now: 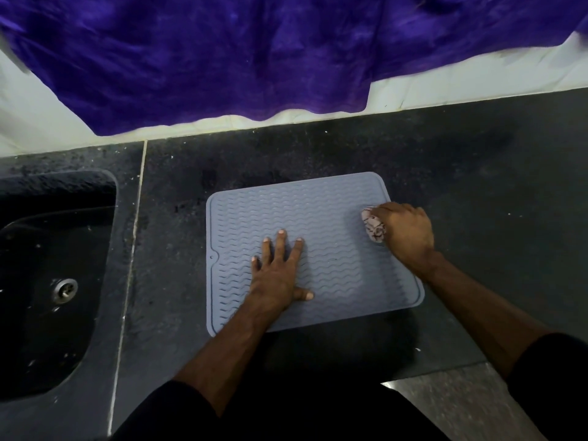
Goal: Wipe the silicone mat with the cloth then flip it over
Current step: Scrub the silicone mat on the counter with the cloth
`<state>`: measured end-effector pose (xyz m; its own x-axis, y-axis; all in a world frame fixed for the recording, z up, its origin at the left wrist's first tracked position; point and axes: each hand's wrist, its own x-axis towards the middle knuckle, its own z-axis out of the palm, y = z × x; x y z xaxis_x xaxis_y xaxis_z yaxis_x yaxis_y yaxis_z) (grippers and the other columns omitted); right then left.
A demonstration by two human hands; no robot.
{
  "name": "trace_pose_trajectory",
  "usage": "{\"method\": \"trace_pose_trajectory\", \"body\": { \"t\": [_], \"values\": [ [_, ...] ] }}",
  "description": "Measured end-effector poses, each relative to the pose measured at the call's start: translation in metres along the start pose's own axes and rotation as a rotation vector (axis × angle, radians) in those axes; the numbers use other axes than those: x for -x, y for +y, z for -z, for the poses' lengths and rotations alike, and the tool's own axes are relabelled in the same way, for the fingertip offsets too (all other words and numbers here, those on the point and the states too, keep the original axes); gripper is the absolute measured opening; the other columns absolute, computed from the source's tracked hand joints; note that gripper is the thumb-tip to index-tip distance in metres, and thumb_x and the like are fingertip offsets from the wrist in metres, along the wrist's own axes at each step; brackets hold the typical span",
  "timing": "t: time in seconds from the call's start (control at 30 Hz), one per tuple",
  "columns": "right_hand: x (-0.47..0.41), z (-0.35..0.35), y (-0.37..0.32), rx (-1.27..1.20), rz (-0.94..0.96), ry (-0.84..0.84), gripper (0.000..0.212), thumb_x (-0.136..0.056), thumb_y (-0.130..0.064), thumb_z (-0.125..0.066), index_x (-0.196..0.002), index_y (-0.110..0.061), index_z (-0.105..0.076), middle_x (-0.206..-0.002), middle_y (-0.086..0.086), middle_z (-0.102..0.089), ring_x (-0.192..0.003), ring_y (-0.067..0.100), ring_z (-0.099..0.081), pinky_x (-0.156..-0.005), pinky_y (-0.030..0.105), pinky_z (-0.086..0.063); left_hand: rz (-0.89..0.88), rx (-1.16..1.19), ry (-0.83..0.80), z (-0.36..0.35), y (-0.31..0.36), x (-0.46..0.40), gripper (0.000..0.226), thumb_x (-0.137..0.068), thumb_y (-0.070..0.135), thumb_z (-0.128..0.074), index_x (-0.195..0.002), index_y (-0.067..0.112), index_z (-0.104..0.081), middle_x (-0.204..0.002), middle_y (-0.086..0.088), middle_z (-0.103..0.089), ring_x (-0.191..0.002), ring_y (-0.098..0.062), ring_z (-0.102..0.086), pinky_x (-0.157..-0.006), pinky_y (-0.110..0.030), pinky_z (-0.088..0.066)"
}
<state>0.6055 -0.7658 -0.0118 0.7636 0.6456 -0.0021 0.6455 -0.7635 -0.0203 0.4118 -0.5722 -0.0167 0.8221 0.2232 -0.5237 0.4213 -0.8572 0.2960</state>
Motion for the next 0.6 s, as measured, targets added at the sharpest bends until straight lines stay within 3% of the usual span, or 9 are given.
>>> {"method": "trace_pose_trajectory", "body": {
  "t": [0.2, 0.3, 0.5, 0.6],
  "values": [
    [0.008, -0.006, -0.060, -0.019, 0.235, -0.045, 0.054, -0.076, -0.015, -0.073, -0.128, -0.016, -0.059, -0.133, 0.007, -0.057, -0.121, 0.031, -0.052, -0.102, 0.045, -0.037, 0.011, 0.000, -0.003, 0.000, 0.001, -0.001, 0.117, -0.077, 0.052, -0.072, -0.150, 0.033, 0.018, -0.154, -0.004, 0.036, -0.142, -0.035, 0.027, -0.117, -0.058, 0.004],
    [0.008, -0.005, -0.038, 0.010, 0.160, -0.008, 0.055, -0.068, -0.013, -0.080, -0.121, -0.018, -0.064, -0.125, 0.006, -0.062, -0.113, 0.031, -0.058, -0.092, 0.043, -0.044, 0.011, -0.004, 0.003, -0.001, 0.000, -0.001, 0.117, -0.077, 0.052, -0.071, -0.150, 0.033, 0.018, -0.154, -0.003, 0.035, -0.143, -0.034, 0.027, -0.116, -0.057, 0.004],
    [0.004, 0.006, -0.015, 0.062, 0.014, -0.038, 0.034, -0.084, -0.019, -0.064, -0.118, -0.020, -0.064, -0.121, 0.005, -0.062, -0.106, 0.031, -0.058, -0.088, 0.039, -0.041, 0.021, -0.006, 0.007, -0.003, 0.000, -0.001, 0.117, -0.077, 0.052, -0.072, -0.150, 0.033, 0.017, -0.155, -0.003, 0.034, -0.143, -0.034, 0.026, -0.115, -0.056, 0.005],
    [0.000, 0.006, -0.044, -0.005, 0.060, 0.046, 0.037, -0.069, -0.019, -0.080, -0.105, -0.019, -0.070, -0.107, 0.004, -0.069, -0.093, 0.030, -0.064, -0.081, 0.035, -0.047, 0.015, -0.003, 0.007, -0.002, 0.000, -0.002, 0.117, -0.077, 0.052, -0.072, -0.150, 0.034, 0.017, -0.155, -0.004, 0.034, -0.143, -0.034, 0.026, -0.115, -0.057, 0.005]
  ]
}}
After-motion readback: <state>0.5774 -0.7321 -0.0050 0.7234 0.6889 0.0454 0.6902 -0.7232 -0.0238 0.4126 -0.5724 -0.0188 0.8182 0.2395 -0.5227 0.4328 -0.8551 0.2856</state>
